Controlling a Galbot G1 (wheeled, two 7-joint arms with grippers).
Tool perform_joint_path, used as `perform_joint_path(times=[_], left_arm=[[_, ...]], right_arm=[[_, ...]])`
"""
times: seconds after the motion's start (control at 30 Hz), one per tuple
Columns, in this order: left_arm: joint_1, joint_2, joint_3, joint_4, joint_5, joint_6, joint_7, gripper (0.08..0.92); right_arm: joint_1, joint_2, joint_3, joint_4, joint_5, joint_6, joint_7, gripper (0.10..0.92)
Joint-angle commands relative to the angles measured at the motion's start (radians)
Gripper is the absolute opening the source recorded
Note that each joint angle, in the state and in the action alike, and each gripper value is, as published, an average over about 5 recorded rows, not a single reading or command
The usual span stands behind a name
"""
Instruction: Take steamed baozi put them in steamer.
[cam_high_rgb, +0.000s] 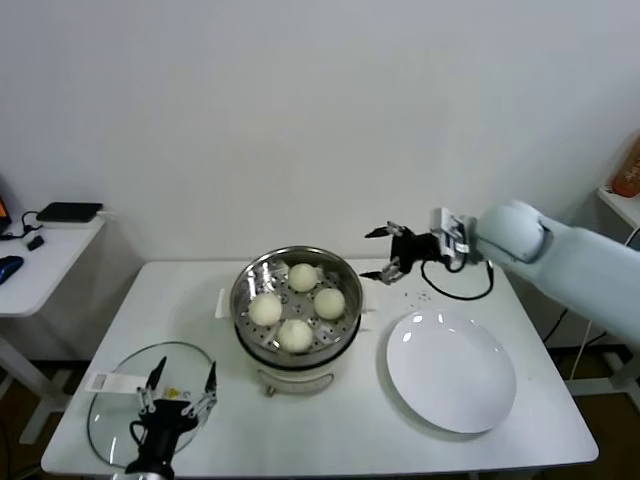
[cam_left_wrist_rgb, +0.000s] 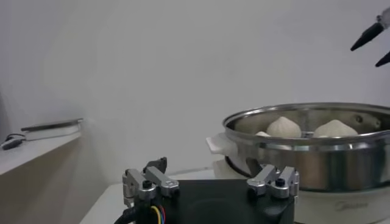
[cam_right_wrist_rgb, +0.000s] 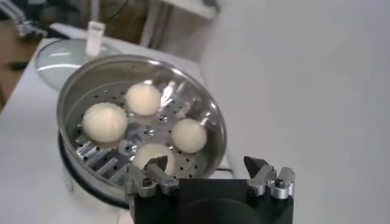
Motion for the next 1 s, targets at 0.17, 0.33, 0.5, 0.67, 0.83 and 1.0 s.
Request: perform_joint_path(times=[0.17, 0.33, 0.5, 0.67, 0.83, 1.0], left_arm=[[0.018, 0.005, 0.055, 0.002, 0.020, -0.019, -0.034, 0.823], [0.013, 0.007, 0.049, -0.004, 0.006, -0.019, -0.036, 0.823], [0.000, 0.012, 0.027, -0.008, -0.017, -0.017, -0.039, 0.823], [-0.007, 0.025, 0.010, -0.005, -0.024, -0.014, -0.034, 0.823], [-0.003, 0.036, 0.001, -0.001, -0.020, -0.017, -0.028, 0.823], [-0.018, 0.052, -0.018, 0.023, -0.027, -0.025, -0.025, 0.823]], right_arm=[[-1.275, 0.103, 1.172, 0.219, -0.184, 0.204, 0.393, 0.823], [-1.453, 0.290, 1.301, 0.222, -0.249, 0.323, 0.422, 0.823], [-1.604, 0.442, 1.374, 0.245, -0.296, 0.392, 0.434, 0.823], [-1.750, 0.579, 1.394, 0.256, -0.325, 0.458, 0.423, 0.823], [-1.839, 0.677, 1.392, 0.257, -0.333, 0.509, 0.400, 0.823], [-1.872, 0.719, 1.383, 0.251, -0.335, 0.539, 0.382, 0.823]])
